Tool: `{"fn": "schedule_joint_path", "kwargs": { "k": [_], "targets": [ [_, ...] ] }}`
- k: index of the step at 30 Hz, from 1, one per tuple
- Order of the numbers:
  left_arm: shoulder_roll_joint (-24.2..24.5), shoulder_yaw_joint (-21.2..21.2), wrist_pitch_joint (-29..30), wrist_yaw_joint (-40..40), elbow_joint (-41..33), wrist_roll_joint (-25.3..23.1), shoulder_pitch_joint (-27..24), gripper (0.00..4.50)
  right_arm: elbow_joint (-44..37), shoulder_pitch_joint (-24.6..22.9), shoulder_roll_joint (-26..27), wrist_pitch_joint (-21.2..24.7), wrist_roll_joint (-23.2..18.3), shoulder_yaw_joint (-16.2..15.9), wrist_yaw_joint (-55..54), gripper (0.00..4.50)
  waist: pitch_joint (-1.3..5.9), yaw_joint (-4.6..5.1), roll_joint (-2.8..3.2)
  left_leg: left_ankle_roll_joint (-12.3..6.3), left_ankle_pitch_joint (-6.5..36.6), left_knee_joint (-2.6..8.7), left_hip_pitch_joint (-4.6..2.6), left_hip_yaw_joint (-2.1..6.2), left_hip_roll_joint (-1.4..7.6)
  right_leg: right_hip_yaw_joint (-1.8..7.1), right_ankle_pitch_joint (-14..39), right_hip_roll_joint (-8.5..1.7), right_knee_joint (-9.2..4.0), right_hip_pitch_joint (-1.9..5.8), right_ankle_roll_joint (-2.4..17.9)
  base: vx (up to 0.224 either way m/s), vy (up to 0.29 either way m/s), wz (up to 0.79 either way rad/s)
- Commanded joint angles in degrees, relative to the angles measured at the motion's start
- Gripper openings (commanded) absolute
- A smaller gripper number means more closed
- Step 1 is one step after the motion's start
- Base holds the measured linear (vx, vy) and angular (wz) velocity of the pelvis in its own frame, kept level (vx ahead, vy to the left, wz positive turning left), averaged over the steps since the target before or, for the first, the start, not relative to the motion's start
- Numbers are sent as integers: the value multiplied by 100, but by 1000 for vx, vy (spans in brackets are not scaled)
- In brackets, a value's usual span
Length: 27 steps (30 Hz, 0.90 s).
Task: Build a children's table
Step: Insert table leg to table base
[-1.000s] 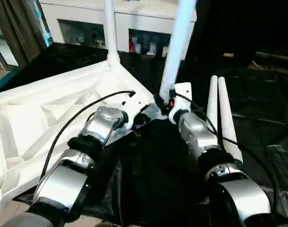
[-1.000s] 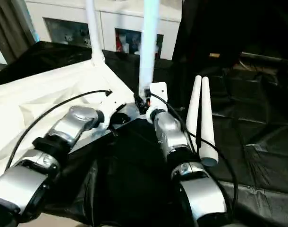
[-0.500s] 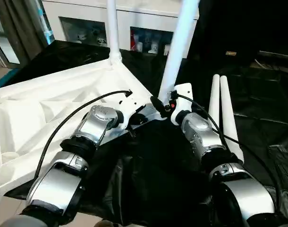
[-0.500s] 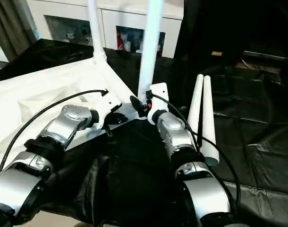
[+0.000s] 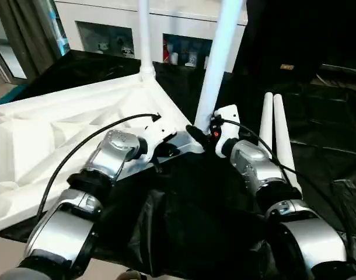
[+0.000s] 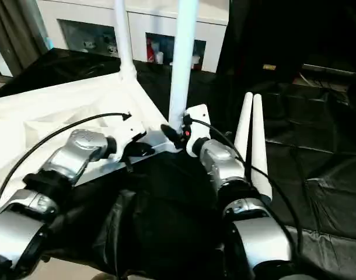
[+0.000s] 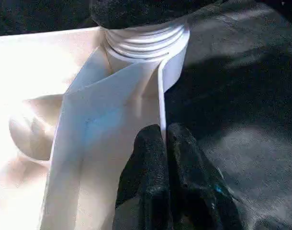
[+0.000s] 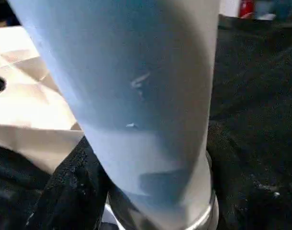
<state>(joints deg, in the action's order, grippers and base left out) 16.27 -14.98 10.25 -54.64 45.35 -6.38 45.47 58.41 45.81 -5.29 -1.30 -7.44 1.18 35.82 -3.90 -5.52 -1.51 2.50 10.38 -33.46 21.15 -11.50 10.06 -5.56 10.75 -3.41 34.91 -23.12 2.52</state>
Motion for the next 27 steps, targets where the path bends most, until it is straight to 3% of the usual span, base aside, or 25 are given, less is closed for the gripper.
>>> {"fn": "schedule_joint_path", "kwargs": {
  "k": [1,3,4,9,17,20,21,22,27],
  "targets": [
    [46,-116,-194,-458,-486,136,-6,0,-71,-106,-98,225,131,-233,428,257,440,-36,68,-327,751,331,-82,191,440,407,516,-672,-347,379,1411,0,0,0],
    [89,-132,-237,-595,-557,172,-46,0,-103,-135,-139,249,134,-264,550,256,437,-37,67,-315,776,333,-81,193,448,409,571,-672,-352,373,1387,0,0,0],
    [243,-200,-371,-1099,-842,312,-208,0,-211,-232,-264,312,99,-328,932,256,438,-51,77,-300,816,330,-88,194,447,408,626,-677,-354,366,1372,0,0,0],
    [531,-311,-569,-2040,-1282,615,-478,0,-488,-502,-579,432,-22,-426,1958,254,445,-80,105,-330,838,329,-91,186,459,404,506,-650,-343,357,1393,0,0,0],
    [678,-415,-552,-2459,-1451,680,-600,0,-789,-892,-1013,572,-41,-684,3110,254,429,-174,123,-230,1047,332,-131,181,465,405,749,-648,-378,322,1374,0,0,0],
    [682,-438,-580,-2494,-1446,676,-614,0,-862,-982,-1078,567,24,-784,3201,254,424,-224,111,-159,1123,345,-126,198,464,404,1076,-662,-405,333,1266,0,0,0],
    [661,-436,-588,-2477,-1434,666,-610,0,-867,-1023,-1078,522,100,-824,3109,254,425,-229,154,-131,1149,347,-136,205,465,404,1125,-664,-408,324,1256,0,0,0],
    [655,-436,-594,-2468,-1429,661,-609,0,-864,-1031,-1075,508,119,-828,3079,254,428,-223,125,-100,1177,349,-133,204,460,405,1168,-664,-421,333,1232,0,0,0],
    [511,-395,-540,-2153,-1266,585,-507,0,-490,-962,-858,393,214,-618,2004,254,431,-199,123,-50,1127,357,-123,216,453,401,1083,-656,-402,326,1238,0,0,0]
  ]
}}
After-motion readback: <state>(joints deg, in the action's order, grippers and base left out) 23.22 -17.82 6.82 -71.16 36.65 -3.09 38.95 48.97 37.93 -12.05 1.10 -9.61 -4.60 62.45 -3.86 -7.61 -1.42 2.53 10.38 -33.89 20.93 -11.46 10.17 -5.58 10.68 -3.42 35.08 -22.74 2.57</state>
